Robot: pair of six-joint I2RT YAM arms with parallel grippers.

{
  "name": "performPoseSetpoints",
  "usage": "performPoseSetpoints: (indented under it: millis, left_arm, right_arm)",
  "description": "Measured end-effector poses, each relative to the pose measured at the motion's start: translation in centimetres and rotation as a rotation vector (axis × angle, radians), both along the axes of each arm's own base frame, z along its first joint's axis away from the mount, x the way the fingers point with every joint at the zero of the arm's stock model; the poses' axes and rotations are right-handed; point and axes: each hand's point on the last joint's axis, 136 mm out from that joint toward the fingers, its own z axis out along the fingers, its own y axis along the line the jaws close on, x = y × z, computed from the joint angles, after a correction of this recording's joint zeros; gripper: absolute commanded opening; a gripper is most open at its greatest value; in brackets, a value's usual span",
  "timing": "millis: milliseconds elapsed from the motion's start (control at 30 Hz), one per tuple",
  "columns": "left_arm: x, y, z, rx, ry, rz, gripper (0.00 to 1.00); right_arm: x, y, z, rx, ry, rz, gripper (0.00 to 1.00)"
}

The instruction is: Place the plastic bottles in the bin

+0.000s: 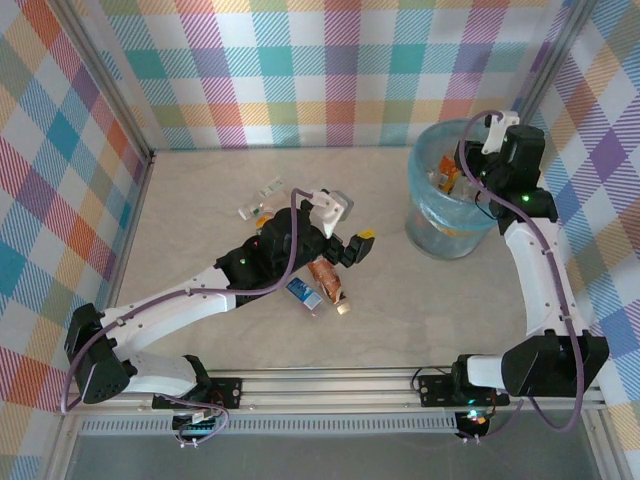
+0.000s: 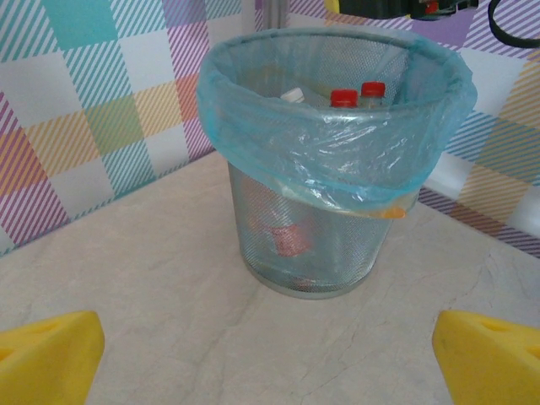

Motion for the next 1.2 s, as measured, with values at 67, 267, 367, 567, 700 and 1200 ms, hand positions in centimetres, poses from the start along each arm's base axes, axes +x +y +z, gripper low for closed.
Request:
performPoseSetpoints:
  millis: [67,267,367,567,700,1200]
  left_arm:
    - [0.0,0.0,0.0,-0.001,0.001,0.0,1.0]
    - [0.0,0.0,0.0,-0.002,0.003,0.002,1.0]
    - [0.0,0.1,0.0,-0.001,0.003,0.005,1.0]
    - [0.7,1.1,-0.7,0.036,0.028,0.076,1.0]
    - [1.7,2.5,-1.1,0.075,0.076,0.166,0.99]
    - [15.0,20.1,-7.2,0.154,0.468,0.696,1.0]
  right_arm:
    - [0.1,0.1,-0.5,0.002,0.023,0.008,0.24]
    - [0.4,0.7,-4.0,0.029,0.142,0.035,0.21]
    - [0.3,1.0,-5.1,0.047,0.186,0.043,0.21]
    - [-0.4,1.9,-4.9,0.099,0.216,0.074,0.3]
    - [-0.8,2.4,-2.0,0.139,0.164,0.095,0.38]
    - [-10.0,9.6,7.7,0.252,-0.095,0.344,0.46]
